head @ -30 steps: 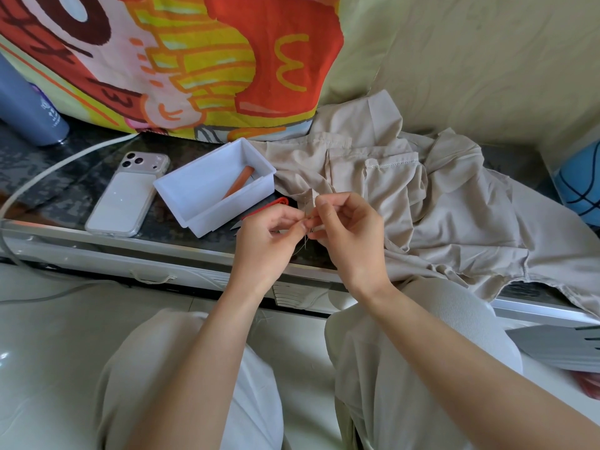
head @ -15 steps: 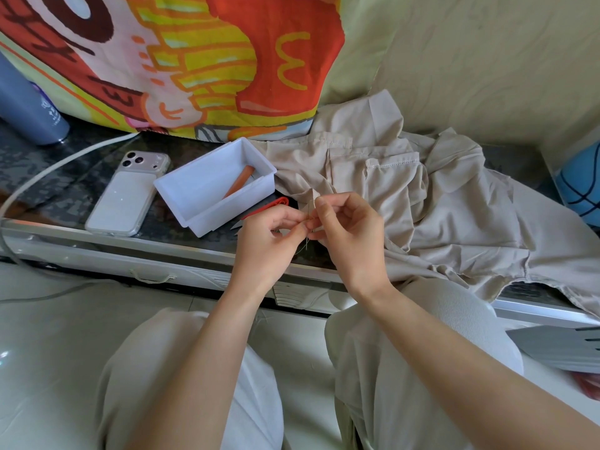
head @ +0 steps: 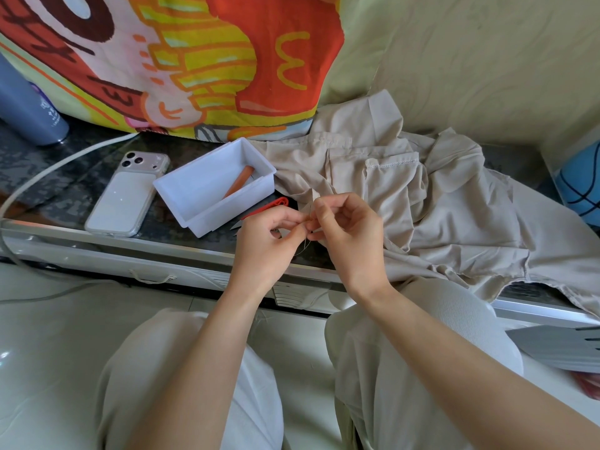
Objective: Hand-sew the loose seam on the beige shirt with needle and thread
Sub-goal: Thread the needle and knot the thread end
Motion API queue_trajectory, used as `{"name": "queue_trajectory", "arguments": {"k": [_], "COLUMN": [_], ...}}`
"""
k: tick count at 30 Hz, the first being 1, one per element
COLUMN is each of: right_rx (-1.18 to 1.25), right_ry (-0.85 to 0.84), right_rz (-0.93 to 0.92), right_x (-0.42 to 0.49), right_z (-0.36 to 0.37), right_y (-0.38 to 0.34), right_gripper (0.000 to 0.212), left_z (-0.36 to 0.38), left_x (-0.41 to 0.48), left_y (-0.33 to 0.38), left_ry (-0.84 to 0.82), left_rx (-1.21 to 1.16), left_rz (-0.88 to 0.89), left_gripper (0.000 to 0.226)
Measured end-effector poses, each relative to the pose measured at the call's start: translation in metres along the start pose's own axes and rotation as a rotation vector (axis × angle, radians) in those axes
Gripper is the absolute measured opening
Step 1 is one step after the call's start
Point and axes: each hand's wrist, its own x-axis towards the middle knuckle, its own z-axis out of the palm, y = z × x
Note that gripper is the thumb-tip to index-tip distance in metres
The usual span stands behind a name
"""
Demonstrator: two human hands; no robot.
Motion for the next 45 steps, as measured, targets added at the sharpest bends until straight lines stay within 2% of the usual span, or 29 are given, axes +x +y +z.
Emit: {"name": "queue_trajectory", "arguments": {"k": [9,18,26,30,38,45], "right_rx": [-0.007,-0.027,-0.056,-0.09,-0.275,-0.394], "right_ry": [-0.005,-0.022,-0.069,-0.098,-0.14,-0.132], "right_rz": [0.003,0.011,0.023,0.039,-0.101,-0.201], "right_x": [0.0,0.001,0.002,0.001,0.001,0.002], "right_z": [-0.001,-0.001,-0.001,-0.002,-0.002,-0.005], "right_y": [0.001,0.002,0.006,0.005,0.004,0.004], "right_gripper": [0.01,0.008,0.009,0.009,0.01,0.014], "left_z": [0.0,0.001,0.002,0.001,-0.001,-0.003], "left_x": [0.0,-0.003,-0.006,-0.006,-0.005,-0.003], "left_y": [0.001,0.018,0.021,0.021,0.016,0.01], "left_ry": [0.004,0.085,0.056,0.07,0.093,0.081], "left_rx": [0.022,-0.216,-0.212,-0.16,-0.107,-0.069], "left_rz": [0.019,-0.049,-0.056,-0.068,-0.087,-0.1], "left_gripper": [0.019,0.03,0.012,0.012,0.02,0.013]}}
